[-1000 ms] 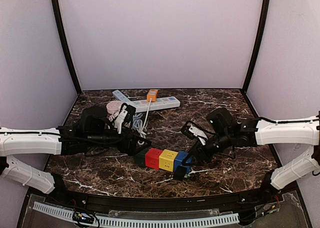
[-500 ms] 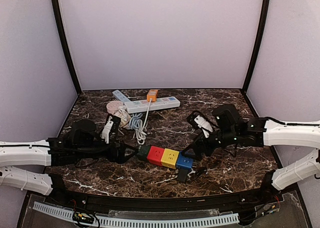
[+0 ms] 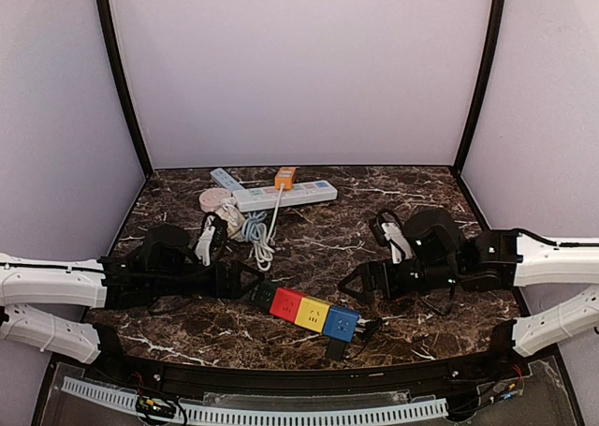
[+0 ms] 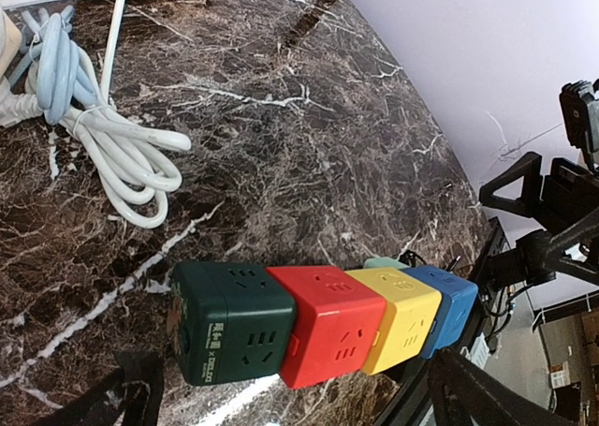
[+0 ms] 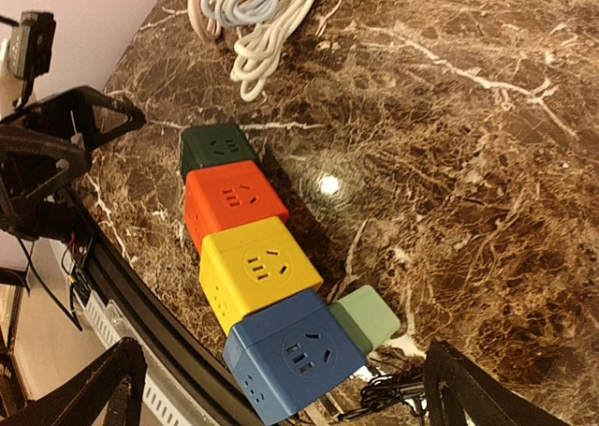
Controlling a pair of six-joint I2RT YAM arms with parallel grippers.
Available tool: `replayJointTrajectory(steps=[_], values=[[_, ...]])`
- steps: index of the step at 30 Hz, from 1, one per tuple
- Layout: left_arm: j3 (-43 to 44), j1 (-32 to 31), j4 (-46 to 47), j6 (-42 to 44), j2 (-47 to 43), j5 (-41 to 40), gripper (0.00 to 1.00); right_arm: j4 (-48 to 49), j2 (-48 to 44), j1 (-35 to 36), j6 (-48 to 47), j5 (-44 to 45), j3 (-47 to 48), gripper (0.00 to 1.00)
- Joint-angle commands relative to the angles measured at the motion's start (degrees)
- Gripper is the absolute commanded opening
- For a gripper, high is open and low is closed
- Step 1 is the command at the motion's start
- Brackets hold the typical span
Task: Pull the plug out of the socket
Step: Move the socket to the center of the board.
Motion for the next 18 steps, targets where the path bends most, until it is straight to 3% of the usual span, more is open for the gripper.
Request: replayJointTrajectory(steps=[1, 6, 18], values=[[2.9, -0.14, -2.59, 1.48, 2.36, -0.82, 1.0, 3.12, 3.58, 3.42, 2.93, 0.83, -1.39, 0.98], [1.67, -0.18, -0.77, -1.98, 3.74, -0.06, 1.0, 4.85, 7.16, 2.32, -0.38, -3.16, -2.59, 0.99], [-0.67, -0.14, 2.51, -5.65, 2.53, 0.96, 1.0, 15.18, 8.45, -6.74, -1.72, -23.98, -8.97, 0.99]])
